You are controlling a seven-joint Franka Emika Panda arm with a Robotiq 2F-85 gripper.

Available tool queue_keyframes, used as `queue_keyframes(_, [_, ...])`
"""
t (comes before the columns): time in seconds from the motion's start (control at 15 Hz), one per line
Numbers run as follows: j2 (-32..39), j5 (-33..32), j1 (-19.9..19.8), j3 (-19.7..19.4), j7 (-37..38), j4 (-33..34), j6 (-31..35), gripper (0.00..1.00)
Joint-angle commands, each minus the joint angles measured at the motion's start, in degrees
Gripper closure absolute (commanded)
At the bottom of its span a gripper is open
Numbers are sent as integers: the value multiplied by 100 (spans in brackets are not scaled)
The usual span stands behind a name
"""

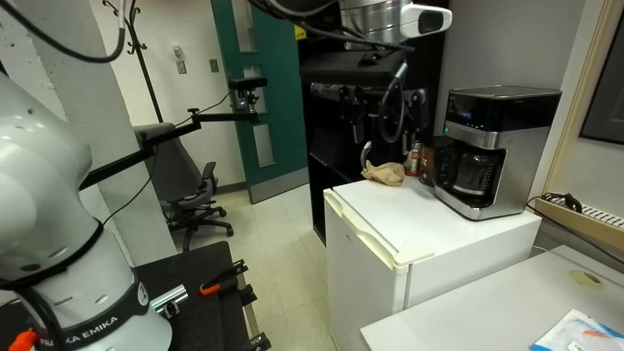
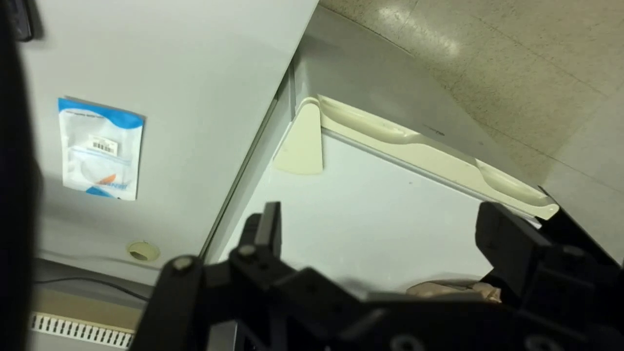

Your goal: Press a button on the right side of the coffeemaker.

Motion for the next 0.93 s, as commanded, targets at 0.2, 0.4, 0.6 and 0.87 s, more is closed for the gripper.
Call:
queue_keyframes(0.2, [1432, -118, 99, 606, -47, 802, 1244, 40])
queue_keyframes(0.4, [2118, -464, 40, 916, -2, 1212, 1938, 63])
queue_keyframes(0.6, [2825, -1016, -21, 1149, 114, 1710, 2585, 88])
queue_keyframes(0.87, [3555, -1752, -61, 1246, 354, 2328, 3401, 100])
